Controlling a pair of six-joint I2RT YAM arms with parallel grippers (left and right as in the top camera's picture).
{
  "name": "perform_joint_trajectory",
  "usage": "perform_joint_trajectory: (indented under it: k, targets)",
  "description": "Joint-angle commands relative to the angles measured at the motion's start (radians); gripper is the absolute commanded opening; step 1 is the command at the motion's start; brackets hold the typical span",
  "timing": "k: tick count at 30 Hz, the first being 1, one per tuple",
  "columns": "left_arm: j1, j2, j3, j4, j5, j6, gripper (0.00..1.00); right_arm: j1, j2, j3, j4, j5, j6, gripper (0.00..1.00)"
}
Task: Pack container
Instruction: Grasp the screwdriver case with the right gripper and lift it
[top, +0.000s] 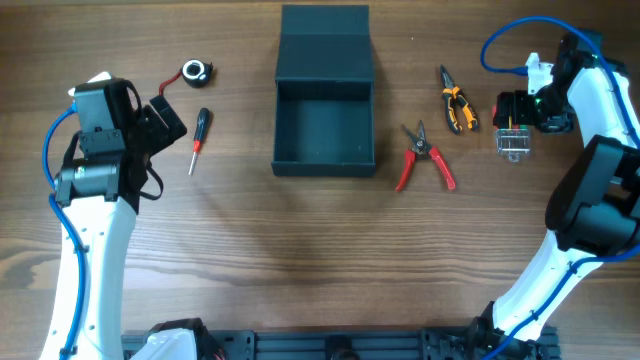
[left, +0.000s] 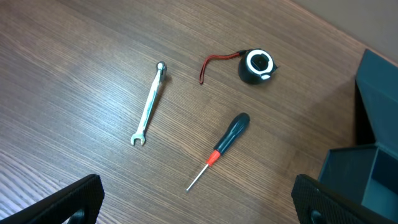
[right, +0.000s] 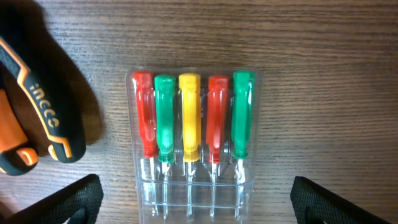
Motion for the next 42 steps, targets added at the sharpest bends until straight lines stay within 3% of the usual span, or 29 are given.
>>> perform_joint_trajectory:
  k: [1,11,28,32,38,42]
  targets:
    - [0.005,0.006,0.022,0.0,0.012,0.019,1.0,0.011,0.016,0.0,0.024,-0.015,0.061,0.95]
    - [0.005,0.006,0.022,0.0,0.012,0.019,1.0,0.036,0.022,-0.098,0.118,0.019,0.065,0.99]
    - [0.005,0.006,0.022,0.0,0.012,0.019,1.0,0.036,0.031,-0.192,0.191,0.064,0.106,0.98]
    - [0.005,0.006,0.022,0.0,0.012,0.019,1.0,0.036,0.031,-0.231,0.217,0.064,0.134,0.94]
    - [0.005,0.006,0.022,0.0,0.012,0.019,1.0,0.036,0.031,-0.232,0.217,0.064,0.142,0.73]
    - [0.005,0.006,0.022,0.0,0.012,0.019,1.0,0.036,0.031,-0.232,0.216,0.064,0.164,0.69]
